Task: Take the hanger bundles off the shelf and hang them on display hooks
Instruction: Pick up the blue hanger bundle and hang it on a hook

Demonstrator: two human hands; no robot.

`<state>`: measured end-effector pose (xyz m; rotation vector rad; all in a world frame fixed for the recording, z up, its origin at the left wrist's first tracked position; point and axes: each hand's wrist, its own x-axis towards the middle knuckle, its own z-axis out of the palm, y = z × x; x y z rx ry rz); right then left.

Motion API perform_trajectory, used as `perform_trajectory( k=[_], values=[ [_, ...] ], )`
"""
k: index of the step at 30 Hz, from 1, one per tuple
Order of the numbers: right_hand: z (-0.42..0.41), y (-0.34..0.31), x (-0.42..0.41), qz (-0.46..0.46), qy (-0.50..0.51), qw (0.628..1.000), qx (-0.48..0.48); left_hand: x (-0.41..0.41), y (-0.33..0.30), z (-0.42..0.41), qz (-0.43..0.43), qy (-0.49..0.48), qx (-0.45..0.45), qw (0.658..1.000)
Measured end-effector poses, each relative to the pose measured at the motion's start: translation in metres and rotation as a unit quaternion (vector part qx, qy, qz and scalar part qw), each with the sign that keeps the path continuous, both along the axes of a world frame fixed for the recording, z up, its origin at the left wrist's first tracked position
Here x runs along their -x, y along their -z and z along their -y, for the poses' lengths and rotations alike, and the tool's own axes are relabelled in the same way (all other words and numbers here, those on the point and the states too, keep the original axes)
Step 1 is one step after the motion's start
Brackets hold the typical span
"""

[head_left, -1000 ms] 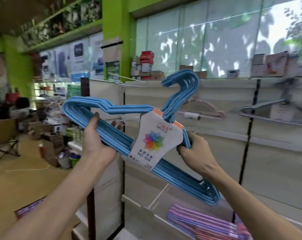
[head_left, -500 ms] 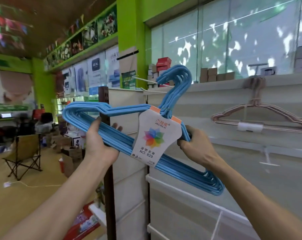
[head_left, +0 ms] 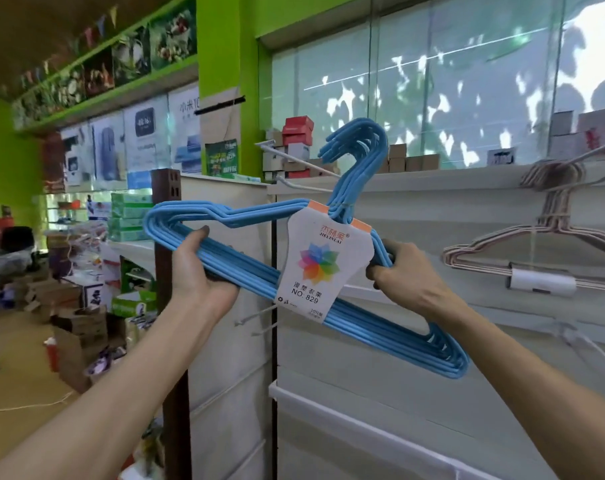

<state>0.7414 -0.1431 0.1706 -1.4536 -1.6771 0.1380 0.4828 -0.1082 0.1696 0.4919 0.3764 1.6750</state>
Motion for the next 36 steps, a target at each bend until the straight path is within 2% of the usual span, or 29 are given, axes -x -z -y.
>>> perform_trajectory(
  k=[9,16,22,36],
  values=[
    [-0.041,-0.040,0.001,0.047,0.069,0.996,-0.011,-0.002,-0.026,-0.082,-0.024,0.075,0.042,0.996],
    [-0.066,-0.058,0.008,0.088,0.125,0.988,0.024,0.000,-0.007,-0.155,-0.021,0.167,0.061,0.984],
    [-0.083,-0.067,0.019,0.133,0.166,0.977,0.029,-0.005,0.002,-0.192,-0.016,0.193,0.072,0.978],
    [-0.114,-0.043,0.016,0.202,0.235,0.948,0.075,-0.039,0.041,-0.241,-0.006,0.247,0.105,0.963]
  ],
)
